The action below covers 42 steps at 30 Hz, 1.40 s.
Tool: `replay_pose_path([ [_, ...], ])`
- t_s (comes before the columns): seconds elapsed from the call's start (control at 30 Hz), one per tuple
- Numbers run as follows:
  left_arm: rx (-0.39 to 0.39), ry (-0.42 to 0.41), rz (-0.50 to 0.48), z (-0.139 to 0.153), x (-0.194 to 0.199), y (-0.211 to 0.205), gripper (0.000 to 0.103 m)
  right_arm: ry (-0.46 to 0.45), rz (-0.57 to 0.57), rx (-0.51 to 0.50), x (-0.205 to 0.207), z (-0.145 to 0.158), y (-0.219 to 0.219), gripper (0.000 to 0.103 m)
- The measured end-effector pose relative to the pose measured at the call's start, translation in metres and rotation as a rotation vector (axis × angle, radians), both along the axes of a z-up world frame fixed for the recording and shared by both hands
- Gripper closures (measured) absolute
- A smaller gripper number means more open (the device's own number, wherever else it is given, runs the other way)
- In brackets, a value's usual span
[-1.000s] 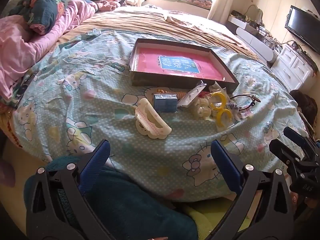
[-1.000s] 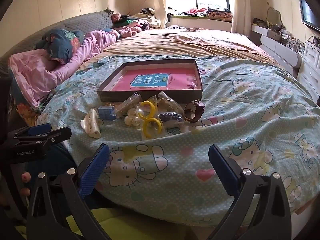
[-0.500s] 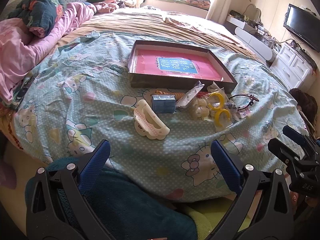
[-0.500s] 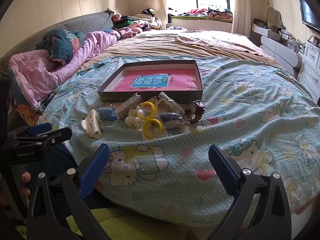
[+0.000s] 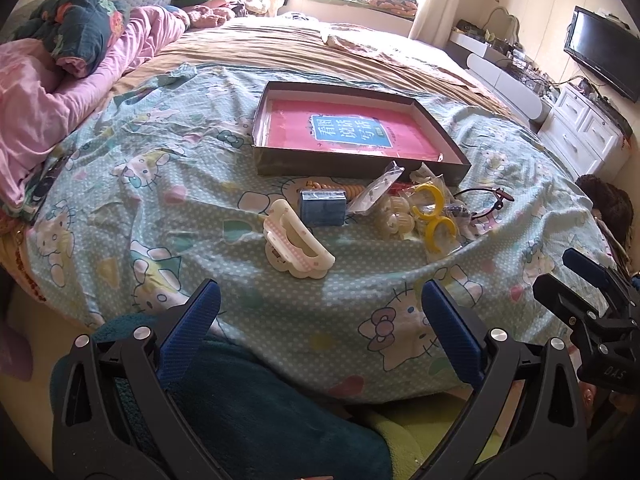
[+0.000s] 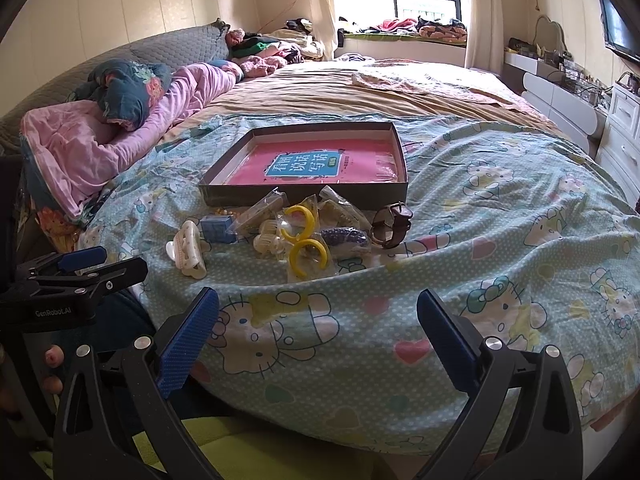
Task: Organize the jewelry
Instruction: 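Move both grippers toward the jewelry items beside the tray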
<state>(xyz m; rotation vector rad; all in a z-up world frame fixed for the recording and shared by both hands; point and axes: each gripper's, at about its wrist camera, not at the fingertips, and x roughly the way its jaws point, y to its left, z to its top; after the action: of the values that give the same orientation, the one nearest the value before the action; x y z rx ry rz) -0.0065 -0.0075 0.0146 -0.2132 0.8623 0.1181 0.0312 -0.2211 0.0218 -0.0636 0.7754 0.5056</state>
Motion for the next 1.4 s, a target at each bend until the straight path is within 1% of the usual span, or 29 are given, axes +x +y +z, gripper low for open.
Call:
replay_pose_path([
  [0.77,0.001,-0.001,0.003,0.000,-0.001,0.000,0.009,0.002,0.010,0.003,0.002,-0.001,0.000,0.004],
  [0.93,-0.008,0.006,0.008,-0.003,0.003,0.002,0.009,-0.001,0.013,0.006,0.004,-0.001,0.001,0.004],
  [1.13,-0.030,0.008,0.018,-0.006,0.012,0.014,0.009,0.003,0.023,0.003,0.012,-0.001,0.003,0.004],
  [1.3,-0.041,0.044,0.047,-0.017,0.024,0.028,0.009,0.005,0.023,0.007,0.024,-0.002,0.006,0.004],
  [1.4,-0.073,0.069,0.040,-0.025,0.031,0.034,0.009,0.005,0.018,0.007,0.034,-0.004,0.005,0.004],
])
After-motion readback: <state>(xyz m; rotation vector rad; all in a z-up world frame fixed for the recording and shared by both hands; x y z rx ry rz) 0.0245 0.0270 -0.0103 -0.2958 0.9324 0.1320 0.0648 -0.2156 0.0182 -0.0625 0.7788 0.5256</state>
